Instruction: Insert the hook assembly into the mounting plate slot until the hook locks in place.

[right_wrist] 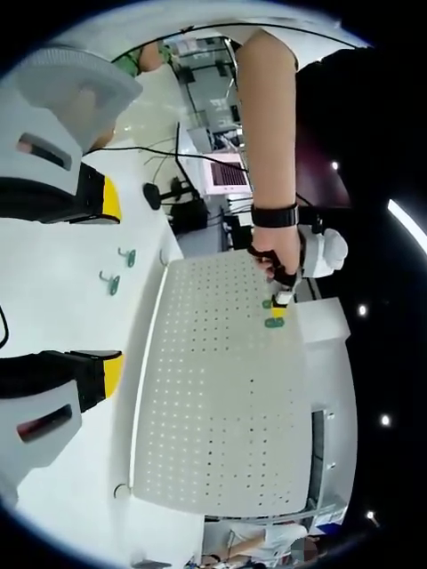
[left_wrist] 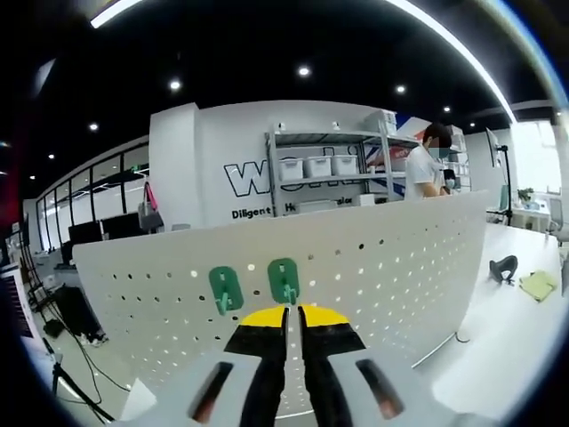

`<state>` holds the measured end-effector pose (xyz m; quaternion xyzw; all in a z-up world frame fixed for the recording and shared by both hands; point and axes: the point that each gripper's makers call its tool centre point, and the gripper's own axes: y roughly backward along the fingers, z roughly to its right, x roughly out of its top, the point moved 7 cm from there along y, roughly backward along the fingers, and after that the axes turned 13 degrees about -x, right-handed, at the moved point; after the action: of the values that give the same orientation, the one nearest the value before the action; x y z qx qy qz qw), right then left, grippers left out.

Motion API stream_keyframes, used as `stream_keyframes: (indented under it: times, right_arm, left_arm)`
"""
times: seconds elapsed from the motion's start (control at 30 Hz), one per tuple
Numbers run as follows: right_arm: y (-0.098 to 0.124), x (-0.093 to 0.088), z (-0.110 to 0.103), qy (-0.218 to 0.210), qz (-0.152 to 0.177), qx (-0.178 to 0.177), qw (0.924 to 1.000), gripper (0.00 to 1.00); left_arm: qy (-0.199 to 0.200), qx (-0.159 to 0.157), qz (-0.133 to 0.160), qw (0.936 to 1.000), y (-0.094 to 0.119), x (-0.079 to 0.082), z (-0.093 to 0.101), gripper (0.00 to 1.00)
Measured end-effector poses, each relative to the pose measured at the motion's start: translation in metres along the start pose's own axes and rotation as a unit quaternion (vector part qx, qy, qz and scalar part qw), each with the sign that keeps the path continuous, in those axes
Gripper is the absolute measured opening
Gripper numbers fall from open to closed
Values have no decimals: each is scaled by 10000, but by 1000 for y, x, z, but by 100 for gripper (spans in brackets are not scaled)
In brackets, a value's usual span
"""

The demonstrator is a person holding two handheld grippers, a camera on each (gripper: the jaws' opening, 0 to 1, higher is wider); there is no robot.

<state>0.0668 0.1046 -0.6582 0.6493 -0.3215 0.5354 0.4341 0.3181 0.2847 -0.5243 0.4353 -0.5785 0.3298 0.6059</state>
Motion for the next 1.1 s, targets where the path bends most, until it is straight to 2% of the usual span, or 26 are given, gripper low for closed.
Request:
stream_keyframes:
  times: [0.37,0.53,0.6,0.7,0.83,0.9,1.1]
  right_arm:
    - [-2,3,-3,92,-2,58,9999,57]
    - [-2,2,-6,84,-3,75,9999,57]
    - [-2,1,-7,98,-27,94,9999,57]
    - [-2,1,-8,119,-34,110,9999,57]
    - [-2,3,-7,131,-5,112,9999,57]
    - [-2,3,-7,152,-29,109,9998,57]
    - [-2,1,-9,137,-32,123,9998,57]
  left_arm:
    - [13,-260,-18,9997,11,-12,1,7]
    - [141,-400,-85,9991,16,-28,-1,8]
    - [238,-581,-129,9979,17,-34,0,9]
    - [376,-638,-130,9972,19,-39,-1,10]
    - [352,-725,-137,9967,25,-47,0,10]
    - [220,-823,-192,9962,28,-54,2,9]
    - [262,-947,-306,9947,37,-71,2,10]
